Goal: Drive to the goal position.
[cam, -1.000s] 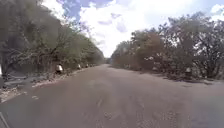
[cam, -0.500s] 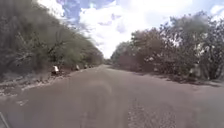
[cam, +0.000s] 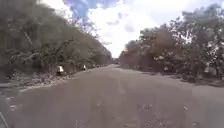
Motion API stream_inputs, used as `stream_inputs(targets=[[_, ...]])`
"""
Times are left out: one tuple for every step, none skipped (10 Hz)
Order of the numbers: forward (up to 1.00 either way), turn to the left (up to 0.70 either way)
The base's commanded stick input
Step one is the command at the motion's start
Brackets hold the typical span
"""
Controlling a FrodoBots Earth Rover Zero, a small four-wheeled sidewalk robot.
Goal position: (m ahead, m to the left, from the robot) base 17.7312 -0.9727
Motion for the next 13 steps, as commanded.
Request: stream_inputs(targets=[[0.7, 0.0], [0.7, 0.0], [0.7, 0.0], [0.7, 0.0], [0.7, 0.0], [0.7, 0.0], [0.7, 0.0], [0.7, 0.0], [0.7, 0.0], [0.7, 0.0], [0.7, 0.0], [0.7, 0.0], [0.7, 0.0]])
